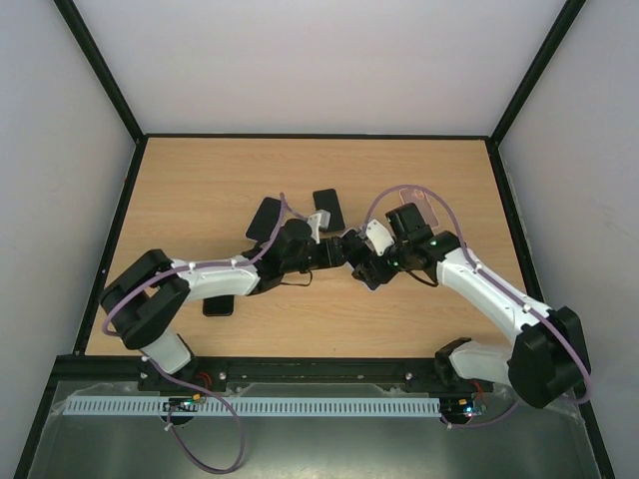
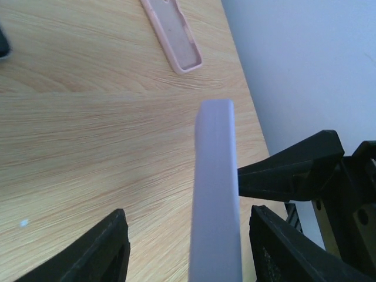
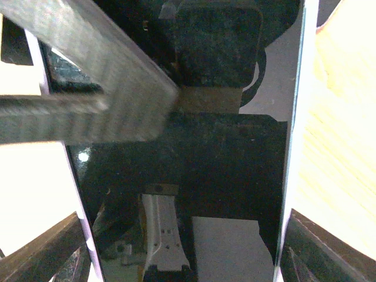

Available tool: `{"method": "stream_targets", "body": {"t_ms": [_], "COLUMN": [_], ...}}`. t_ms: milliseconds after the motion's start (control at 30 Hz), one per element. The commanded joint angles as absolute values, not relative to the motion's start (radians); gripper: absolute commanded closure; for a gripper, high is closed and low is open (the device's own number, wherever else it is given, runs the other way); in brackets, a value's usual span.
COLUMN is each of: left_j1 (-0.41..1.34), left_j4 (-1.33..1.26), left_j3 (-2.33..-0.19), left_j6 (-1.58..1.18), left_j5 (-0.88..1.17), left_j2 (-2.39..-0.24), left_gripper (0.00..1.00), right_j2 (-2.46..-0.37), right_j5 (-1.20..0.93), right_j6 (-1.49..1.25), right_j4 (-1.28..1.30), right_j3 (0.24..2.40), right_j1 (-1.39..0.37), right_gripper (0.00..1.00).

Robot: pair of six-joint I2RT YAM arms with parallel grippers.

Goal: Take the phone out of the phone case

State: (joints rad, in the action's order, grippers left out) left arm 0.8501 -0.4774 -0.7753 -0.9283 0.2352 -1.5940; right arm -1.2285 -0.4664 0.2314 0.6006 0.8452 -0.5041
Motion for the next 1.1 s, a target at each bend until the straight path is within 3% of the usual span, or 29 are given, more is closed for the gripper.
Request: {"method": "stream_targets", "body": {"t_ms": [0,333,500,633,900,1067], "left_j1": [0.880,0.901,0.876,0.811,0.760,0.761], "left_j4": [-0.549,-0.633,-0.624,-0.568,-0.397,-0.337], "left_j3": [-0.839,-0.837,-0.826,-0.805,-0.735,-0.678], "left_j6": [-0.942,-0.947,-0.895,-0.786,-0.507,-0.413], "left_j5": [0.263,0.257,0.291,0.413,0.679,0.790], "left_j2": [-1.641,-1.661,-1.609,-1.513,-1.244,-1.096], "left_gripper": [0.50,0.87,0.96,0.97,0.97,0.97], "right_j2": [-1.169,-1.139,-1.104,-1.052,-0.966,-0.948], "right_j5": [-0.476,-0.463,-0.500,-0.523,-0.744,-0.978], "right_j6": [0.203,0.174,0.207,0.226,0.284,0.598], "right_j4": [0.518,0.483,0.507,0.537,0.645,0.876], "right_j3": [0.830,0.816,0.827,0.850,0.933,0.983], "right_j1": [-0.505,-0.505,-0.504,-0.504,-0.503,-0.504], "right_gripper": [0.63,0.61,0.27,0.01,0.00,0.10]}}
